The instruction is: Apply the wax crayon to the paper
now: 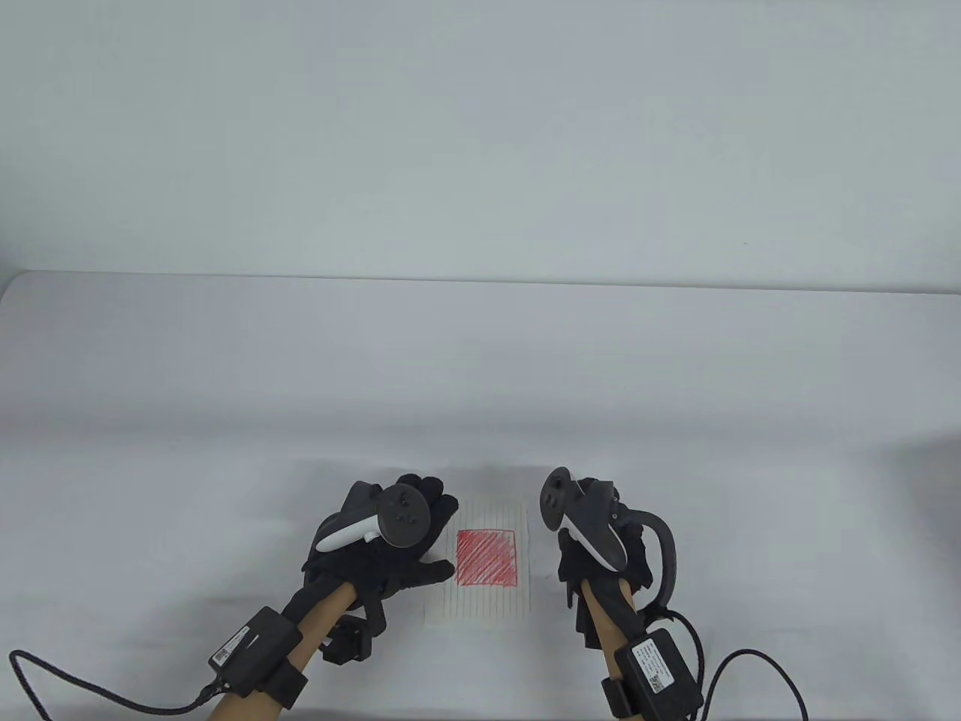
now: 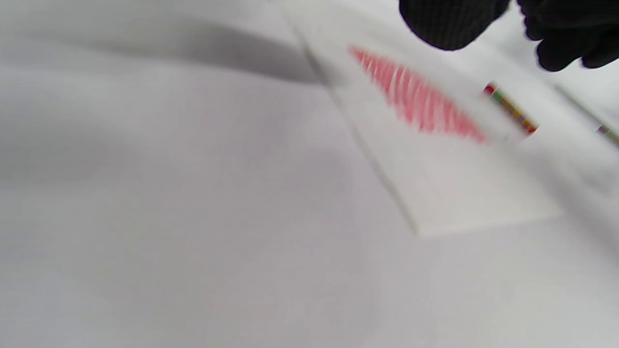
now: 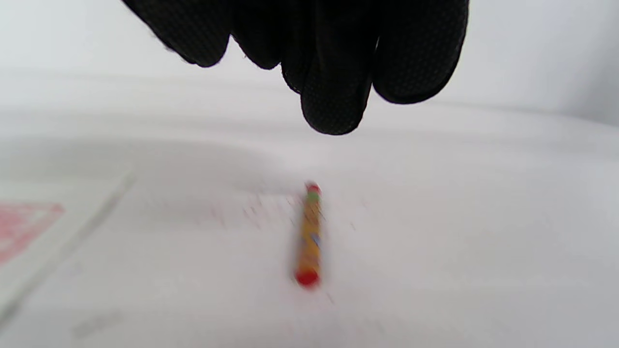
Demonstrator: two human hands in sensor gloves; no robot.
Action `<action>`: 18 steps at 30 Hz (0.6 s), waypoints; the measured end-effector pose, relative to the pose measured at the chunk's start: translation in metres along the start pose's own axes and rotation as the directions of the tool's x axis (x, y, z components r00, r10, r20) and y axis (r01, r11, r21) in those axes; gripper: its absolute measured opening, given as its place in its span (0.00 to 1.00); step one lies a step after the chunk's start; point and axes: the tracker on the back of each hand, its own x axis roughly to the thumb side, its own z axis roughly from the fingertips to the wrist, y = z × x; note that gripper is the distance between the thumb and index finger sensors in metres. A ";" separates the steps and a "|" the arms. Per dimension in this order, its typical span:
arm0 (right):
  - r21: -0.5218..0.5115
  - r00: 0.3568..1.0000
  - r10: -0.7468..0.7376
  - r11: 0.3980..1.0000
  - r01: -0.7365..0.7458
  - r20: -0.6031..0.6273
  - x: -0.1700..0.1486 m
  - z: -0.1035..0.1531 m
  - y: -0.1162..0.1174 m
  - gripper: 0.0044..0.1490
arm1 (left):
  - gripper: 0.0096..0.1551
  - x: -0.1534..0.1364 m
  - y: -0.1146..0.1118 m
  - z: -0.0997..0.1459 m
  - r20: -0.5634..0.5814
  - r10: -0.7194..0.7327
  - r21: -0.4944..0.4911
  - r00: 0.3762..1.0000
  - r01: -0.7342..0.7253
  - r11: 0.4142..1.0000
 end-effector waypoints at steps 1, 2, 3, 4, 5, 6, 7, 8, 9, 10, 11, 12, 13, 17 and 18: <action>-0.055 0.999 -0.017 0.998 0.019 0.043 0.001 0.004 -0.007 0.35 | 0.50 0.001 0.009 0.007 0.010 0.000 0.073 1.000 -0.001 0.997; -0.116 0.996 -0.032 0.992 0.041 0.078 0.001 0.008 -0.015 0.36 | 0.49 0.002 0.018 0.014 0.014 0.003 0.144 1.000 -0.005 0.990; -0.164 0.994 -0.043 0.985 0.059 0.097 -0.001 0.011 -0.020 0.36 | 0.49 0.002 0.024 0.019 0.020 0.007 0.187 1.000 -0.011 0.982; -0.222 0.991 -0.061 0.971 0.086 0.117 -0.003 0.015 -0.025 0.37 | 0.48 0.002 0.031 0.025 0.027 0.016 0.234 1.000 -0.021 0.972; -0.282 0.986 -0.089 0.951 0.127 0.142 -0.007 0.018 -0.032 0.37 | 0.47 0.001 0.039 0.032 0.030 0.029 0.289 0.999 -0.036 0.957; -0.330 0.978 -0.117 0.929 0.168 0.170 -0.012 0.021 -0.037 0.38 | 0.47 -0.001 0.045 0.039 0.035 0.041 0.335 0.999 -0.050 0.941; -0.358 0.974 -0.139 0.913 0.196 0.178 -0.015 0.022 -0.040 0.38 | 0.46 -0.002 0.049 0.044 0.039 0.049 0.363 0.998 -0.060 0.930; -0.390 0.968 -0.170 0.891 0.232 0.187 -0.021 0.025 -0.045 0.38 | 0.46 -0.005 0.055 0.051 0.043 0.059 0.403 0.997 -0.071 0.912; -0.409 0.962 -0.189 0.876 0.257 0.199 -0.026 0.026 -0.048 0.39 | 0.44 -0.008 0.059 0.056 0.039 0.066 0.436 0.997 -0.076 0.897; -0.421 0.958 -0.206 0.865 0.273 0.198 -0.030 0.027 -0.050 0.39 | 0.43 -0.012 0.062 0.060 0.032 0.073 0.461 0.997 -0.080 0.884; -0.430 0.957 -0.221 0.857 0.282 0.187 -0.036 0.027 -0.052 0.40 | 0.41 -0.016 0.063 0.064 0.012 0.076 0.487 0.997 -0.072 0.871; -0.434 0.957 -0.226 0.855 0.283 0.179 -0.039 0.027 -0.052 0.39 | 0.41 -0.019 0.063 0.067 -0.011 0.067 0.503 0.998 -0.052 0.863; -0.441 0.960 -0.231 0.853 0.279 0.160 -0.044 0.026 -0.052 0.39 | 0.41 -0.024 0.062 0.071 -0.059 0.038 0.527 0.998 -0.001 0.850; -0.390 0.957 -0.271 0.874 0.289 0.102 -0.054 0.018 -0.044 0.41 | 0.42 -0.039 0.057 0.072 -0.147 0.012 0.512 0.989 0.065 0.857; -0.361 0.958 -0.272 0.887 0.287 0.094 -0.054 0.014 -0.039 0.41 | 0.42 -0.041 0.055 0.069 -0.128 0.043 0.499 0.991 0.027 0.866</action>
